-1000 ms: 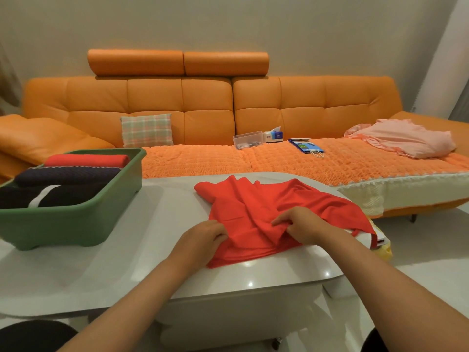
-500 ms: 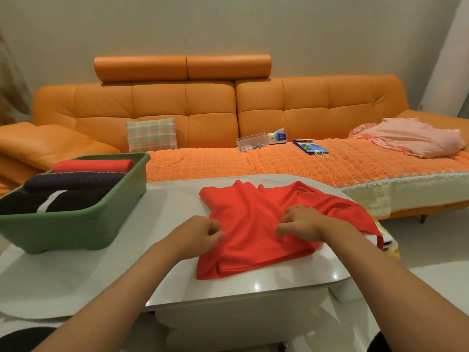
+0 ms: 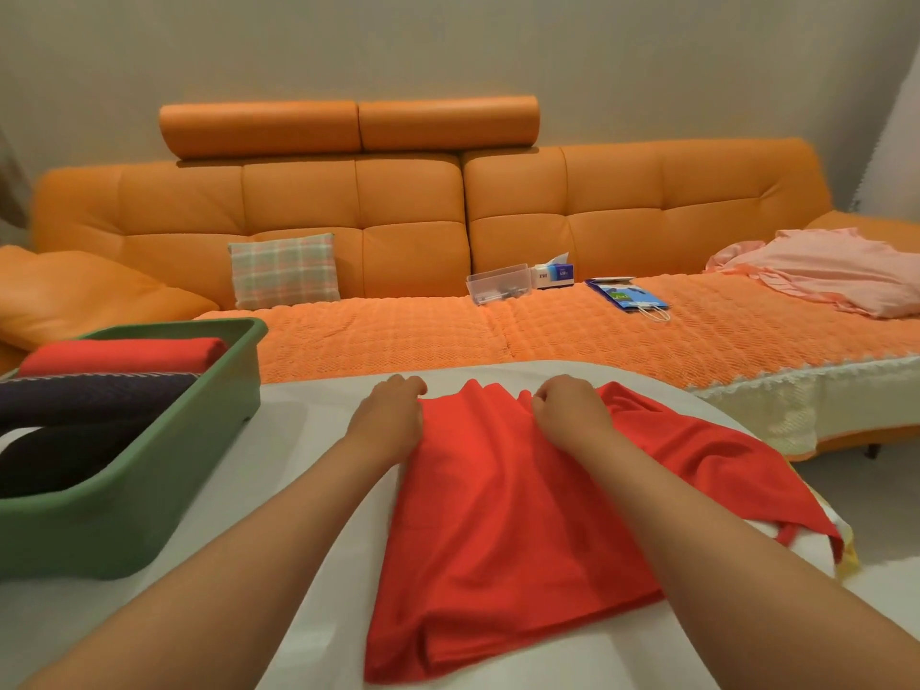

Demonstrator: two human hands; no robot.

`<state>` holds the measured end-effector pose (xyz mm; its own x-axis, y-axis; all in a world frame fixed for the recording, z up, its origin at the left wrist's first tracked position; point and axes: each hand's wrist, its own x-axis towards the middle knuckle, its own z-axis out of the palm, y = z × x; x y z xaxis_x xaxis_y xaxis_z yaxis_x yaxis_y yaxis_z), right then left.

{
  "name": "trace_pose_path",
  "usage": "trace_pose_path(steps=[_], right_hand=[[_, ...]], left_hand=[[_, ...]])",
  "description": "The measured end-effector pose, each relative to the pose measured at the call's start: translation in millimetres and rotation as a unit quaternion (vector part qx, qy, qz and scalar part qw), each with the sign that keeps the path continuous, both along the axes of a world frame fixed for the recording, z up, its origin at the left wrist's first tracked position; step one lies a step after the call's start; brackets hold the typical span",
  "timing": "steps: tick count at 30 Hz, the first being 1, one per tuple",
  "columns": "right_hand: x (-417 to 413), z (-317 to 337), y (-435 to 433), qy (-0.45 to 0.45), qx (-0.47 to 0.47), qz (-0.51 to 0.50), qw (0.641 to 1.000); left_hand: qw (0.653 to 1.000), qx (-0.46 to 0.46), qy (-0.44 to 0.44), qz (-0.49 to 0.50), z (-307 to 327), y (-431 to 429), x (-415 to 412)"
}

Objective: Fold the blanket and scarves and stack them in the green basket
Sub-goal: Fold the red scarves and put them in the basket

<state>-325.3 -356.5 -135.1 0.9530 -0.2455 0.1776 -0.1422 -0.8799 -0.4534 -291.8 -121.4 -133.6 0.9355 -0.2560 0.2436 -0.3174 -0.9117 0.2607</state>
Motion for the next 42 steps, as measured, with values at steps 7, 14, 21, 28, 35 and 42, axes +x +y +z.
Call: trace_pose_path(steps=[7, 14, 21, 28, 35, 42], right_hand=[[38, -15, 20, 0.063, -0.033, -0.016, 0.997], [27, 18, 11, -0.067, 0.071, -0.092, 0.991], [5, -5, -16, 0.039, -0.094, -0.125, 0.987], [4, -22, -13, 0.084, -0.123, 0.093, 0.984], [11, -28, 33, 0.139, -0.102, 0.178, 0.969], [14, -34, 102, 0.144, -0.102, 0.268, 0.947]], left_hand=[[0.968, 0.24, 0.065, 0.018, -13, 13, 49], [0.983, 0.036, -0.168, 0.061, 11, 12, 56], [0.988, -0.04, -0.102, -0.108, -3, -45, 15], [0.966, 0.167, 0.153, -0.127, -42, -46, 0], [0.962, 0.219, 0.134, -0.096, -42, 20, 17], [0.934, 0.31, 0.178, -0.014, -23, 110, 27]])
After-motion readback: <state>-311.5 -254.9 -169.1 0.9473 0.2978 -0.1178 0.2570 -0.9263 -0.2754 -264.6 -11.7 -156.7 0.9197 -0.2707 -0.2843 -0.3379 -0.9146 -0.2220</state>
